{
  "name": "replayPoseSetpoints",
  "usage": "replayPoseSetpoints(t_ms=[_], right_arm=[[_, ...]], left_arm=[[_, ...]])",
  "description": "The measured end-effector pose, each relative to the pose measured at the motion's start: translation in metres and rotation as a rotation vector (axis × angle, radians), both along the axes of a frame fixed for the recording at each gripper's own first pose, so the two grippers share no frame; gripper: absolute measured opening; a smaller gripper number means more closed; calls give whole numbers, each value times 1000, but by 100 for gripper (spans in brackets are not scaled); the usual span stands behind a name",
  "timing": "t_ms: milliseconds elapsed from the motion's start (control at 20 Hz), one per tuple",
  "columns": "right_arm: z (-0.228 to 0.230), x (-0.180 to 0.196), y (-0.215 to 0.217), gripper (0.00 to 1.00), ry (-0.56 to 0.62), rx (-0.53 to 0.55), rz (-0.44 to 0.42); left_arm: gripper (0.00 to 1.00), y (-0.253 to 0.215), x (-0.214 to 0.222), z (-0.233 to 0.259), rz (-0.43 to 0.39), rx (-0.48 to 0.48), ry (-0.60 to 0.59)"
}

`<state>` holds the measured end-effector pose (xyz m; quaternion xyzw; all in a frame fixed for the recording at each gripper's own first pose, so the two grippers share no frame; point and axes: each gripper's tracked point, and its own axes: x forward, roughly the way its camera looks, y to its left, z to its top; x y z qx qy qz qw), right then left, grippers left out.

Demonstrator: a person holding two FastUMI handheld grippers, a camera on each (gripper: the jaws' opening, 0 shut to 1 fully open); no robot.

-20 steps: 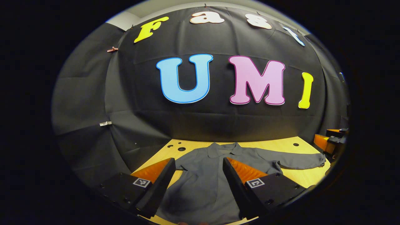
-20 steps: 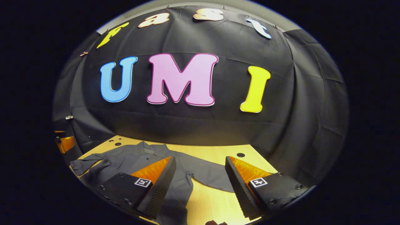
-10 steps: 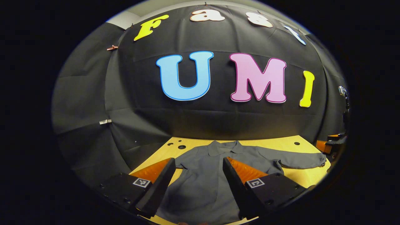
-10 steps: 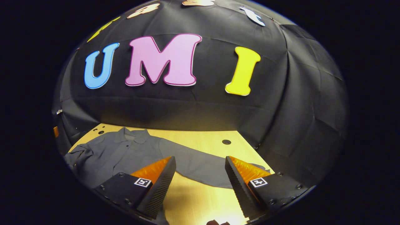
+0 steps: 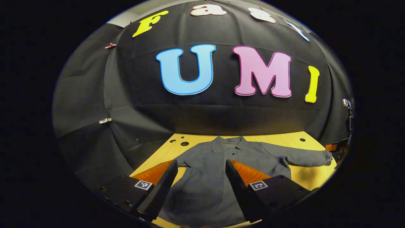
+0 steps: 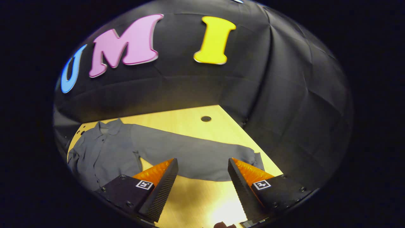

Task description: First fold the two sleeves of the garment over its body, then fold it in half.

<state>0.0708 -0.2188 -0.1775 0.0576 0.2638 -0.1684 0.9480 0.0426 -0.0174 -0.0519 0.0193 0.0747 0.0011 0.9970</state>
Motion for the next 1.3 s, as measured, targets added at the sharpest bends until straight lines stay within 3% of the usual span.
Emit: replayPoseSetpoints(t_ms=[450, 850, 1300], right_arm=[[-61, 10, -72, 98, 121, 109, -165], [-107, 12, -123, 98, 194, 139, -303], [-138, 14, -137, 99, 245, 192, -337]], left_arm=[[95, -5, 12, -14, -17, 57, 70], [95, -14, 12, -23, -15, 70, 117], [94, -37, 12, -30, -48, 108, 138]])
